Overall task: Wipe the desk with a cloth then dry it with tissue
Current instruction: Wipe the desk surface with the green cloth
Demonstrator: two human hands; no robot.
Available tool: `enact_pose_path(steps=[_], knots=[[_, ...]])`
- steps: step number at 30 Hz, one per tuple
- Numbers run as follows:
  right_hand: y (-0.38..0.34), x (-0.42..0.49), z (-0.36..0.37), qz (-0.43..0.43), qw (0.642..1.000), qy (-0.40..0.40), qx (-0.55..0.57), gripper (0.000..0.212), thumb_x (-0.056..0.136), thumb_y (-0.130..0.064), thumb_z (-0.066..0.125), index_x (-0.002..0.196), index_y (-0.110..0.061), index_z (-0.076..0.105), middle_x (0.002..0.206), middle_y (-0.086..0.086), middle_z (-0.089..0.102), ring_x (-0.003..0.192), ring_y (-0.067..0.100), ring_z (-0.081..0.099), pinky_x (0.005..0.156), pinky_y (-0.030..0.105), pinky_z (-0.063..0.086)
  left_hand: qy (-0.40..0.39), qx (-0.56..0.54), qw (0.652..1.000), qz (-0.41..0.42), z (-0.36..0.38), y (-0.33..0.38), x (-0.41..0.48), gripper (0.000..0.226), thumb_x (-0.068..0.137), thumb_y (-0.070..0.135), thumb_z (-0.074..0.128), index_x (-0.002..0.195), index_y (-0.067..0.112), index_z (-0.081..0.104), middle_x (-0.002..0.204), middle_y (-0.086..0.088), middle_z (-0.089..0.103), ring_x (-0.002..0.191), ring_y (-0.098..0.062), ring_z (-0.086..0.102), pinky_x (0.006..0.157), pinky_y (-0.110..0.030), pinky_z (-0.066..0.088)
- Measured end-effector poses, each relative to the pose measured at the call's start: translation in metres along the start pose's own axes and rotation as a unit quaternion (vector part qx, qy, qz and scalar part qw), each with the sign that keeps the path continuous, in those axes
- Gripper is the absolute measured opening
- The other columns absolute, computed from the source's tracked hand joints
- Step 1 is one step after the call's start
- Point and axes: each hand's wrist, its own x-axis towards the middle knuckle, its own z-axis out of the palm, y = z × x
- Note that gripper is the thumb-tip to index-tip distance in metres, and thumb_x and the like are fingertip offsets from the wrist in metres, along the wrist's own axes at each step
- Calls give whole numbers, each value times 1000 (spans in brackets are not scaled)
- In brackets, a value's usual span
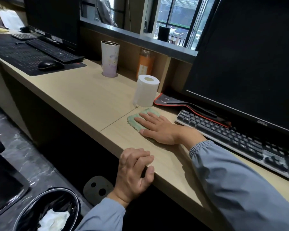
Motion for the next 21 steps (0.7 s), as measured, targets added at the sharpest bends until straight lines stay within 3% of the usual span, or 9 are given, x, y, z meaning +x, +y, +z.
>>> enact_pose_path(steps=[14, 21], knots=[[65, -185, 42, 81, 995, -17, 51, 60, 105, -66, 23, 156, -61, -9, 164, -35, -22, 147, -10, -30, 124, 34, -19, 4, -10, 999, -31, -2, 8, 0, 27, 107, 34, 44, 110, 16, 64, 106, -13, 71, 108, -28, 62, 112, -36, 38], [70, -195, 42, 87, 994, -37, 61, 60, 104, -68, 23, 152, -67, -12, 160, -40, -25, 145, -13, -31, 124, 34, -19, -33, -12, 998, -57, -13, 14, 6, 23, 99, 29, 55, 104, 13, 70, 106, -7, 70, 105, -29, 63, 106, -33, 39]])
